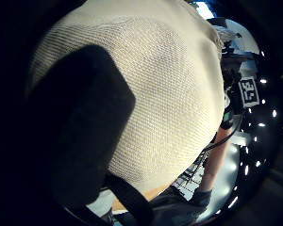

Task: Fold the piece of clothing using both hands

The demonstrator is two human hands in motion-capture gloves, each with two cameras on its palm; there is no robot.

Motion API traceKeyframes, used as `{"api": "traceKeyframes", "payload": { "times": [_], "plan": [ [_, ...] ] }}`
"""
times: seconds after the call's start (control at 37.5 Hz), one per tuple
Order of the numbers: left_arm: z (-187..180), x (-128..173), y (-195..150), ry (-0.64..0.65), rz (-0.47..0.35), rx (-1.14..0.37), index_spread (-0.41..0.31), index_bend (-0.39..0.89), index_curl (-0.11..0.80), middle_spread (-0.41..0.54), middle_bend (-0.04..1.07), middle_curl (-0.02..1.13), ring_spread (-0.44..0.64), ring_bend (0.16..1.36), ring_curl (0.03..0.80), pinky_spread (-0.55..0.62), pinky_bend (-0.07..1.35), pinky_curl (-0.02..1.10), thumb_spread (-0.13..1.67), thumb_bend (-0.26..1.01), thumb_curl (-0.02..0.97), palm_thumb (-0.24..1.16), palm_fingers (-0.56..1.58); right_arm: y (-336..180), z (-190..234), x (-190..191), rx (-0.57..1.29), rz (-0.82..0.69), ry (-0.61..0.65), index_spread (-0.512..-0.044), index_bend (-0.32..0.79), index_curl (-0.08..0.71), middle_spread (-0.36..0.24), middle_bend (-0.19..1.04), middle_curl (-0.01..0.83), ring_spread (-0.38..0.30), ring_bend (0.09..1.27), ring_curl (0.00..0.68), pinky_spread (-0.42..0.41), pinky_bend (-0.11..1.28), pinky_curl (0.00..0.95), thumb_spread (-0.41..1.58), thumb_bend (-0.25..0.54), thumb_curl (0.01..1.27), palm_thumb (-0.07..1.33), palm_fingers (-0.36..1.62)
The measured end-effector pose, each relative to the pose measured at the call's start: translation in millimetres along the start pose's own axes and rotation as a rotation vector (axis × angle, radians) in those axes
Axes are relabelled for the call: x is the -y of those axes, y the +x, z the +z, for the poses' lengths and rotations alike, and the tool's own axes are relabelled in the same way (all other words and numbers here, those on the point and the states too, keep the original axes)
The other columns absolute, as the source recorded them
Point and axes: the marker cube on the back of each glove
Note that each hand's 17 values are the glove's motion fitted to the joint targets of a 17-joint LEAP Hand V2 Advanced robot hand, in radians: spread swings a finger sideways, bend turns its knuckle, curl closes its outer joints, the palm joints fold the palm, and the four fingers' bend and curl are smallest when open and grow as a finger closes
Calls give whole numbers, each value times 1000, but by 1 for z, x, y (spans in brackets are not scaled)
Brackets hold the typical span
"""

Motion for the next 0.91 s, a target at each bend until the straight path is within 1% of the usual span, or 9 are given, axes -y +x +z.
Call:
{"api": "traceKeyframes", "payload": {
  "times": [0.21, 0.43, 0.45, 0.51, 0.59, 0.61, 0.67, 0.8, 0.91],
  "plan": [
    [0, 0, -2, -22, -34, 9, -22, 176, 360, 131, 176, 277, 328, 544, 349, 452, 373, 329, 1249, -15, 160, 50, 109, -6, 11, -9, 199, -51, -90, -228, 373, 307, -7, 160, 395, 106, 153, 272, 175, 369, 317, 1253, 4, 157, 418, 309],
    [1, 1, -2, -40, -24, -13, -24, 165, 359, 128, 173, 284, 347, 533, 335, 460, 359, 326, 1266, -12, 163, 40, 97, -35, 5, 2, 377, -158, 39, -147, 488, 363, 19, 185, 379, 129, 148, 235, 217, 279, 290, 1234, 146, 259, 754, 436],
    [1, 2, -2, -37, -27, -13, -25, 160, 357, 128, 176, 285, 348, 527, 333, 462, 360, 326, 1268, -12, 164, 39, 87, -37, 5, 2, 370, -159, 52, -172, 618, 409, 7, 187, 381, 124, 143, 233, 215, 223, 275, 1225, 189, 284, 840, 530],
    [1, 3, -3, -37, -34, -9, -25, 162, 357, 127, 176, 289, 353, 522, 331, 471, 349, 324, 1269, -12, 165, 37, 59, -40, 4, 0, 332, -150, 77, -182, 635, 407, -11, 191, 379, 109, 172, 231, 215, 190, 269, 1209, 205, 304, 892, 596],
    [0, 2, -3, -63, -33, -2, -26, 164, 355, 127, 172, 289, 357, 525, 328, 477, 347, 325, 1271, -12, 167, 35, 54, -46, -3, -2, 302, -226, 123, -185, 576, 409, -37, 169, 372, 55, 254, 258, 163, 212, 276, 1190, 216, 328, 945, 707],
    [-1, 1, -2, -76, -25, -4, -26, 165, 355, 127, 168, 287, 358, 526, 326, 479, 347, 324, 1272, -11, 168, 35, 52, -51, -6, -3, 325, -294, 127, -186, 445, 379, -54, 91, 351, -21, 388, 308, 34, 408, 341, 1183, 219, 334, 960, 898],
    [-3, 0, 0, -93, -1, -6, -27, 166, 354, 127, 169, 286, 360, 527, 323, 481, 346, 324, 1273, -11, 169, 34, 52, -56, -11, -7, 347, -372, 110, -189, 425, 386, -63, 97, 335, -49, 378, 289, -1, 384, 305, 1172, 215, 344, 976, 871],
    [-9, -6, 1, -115, 53, 18, -34, 156, 349, 126, 168, 286, 341, 537, 321, 465, 350, 327, 1255, -14, 173, 31, 54, -27, -22, 9, 124, -106, 168, -198, 200, 362, -113, 41, 289, -187, 623, 397, -177, 678, 426, 1102, 176, 366, 986, 1130],
    [-11, -9, -2, -92, 47, 46, -37, 155, 343, 132, 171, 286, 311, 557, 320, 438, 351, 327, 1246, -13, 175, 30, 84, -2, -19, 38, 64, -19, 159, -203, 173, 375, -137, 76, 277, -225, 660, 431, -229, 734, 461, 1061, 157, 385, 1010, 1138]
  ]
}}
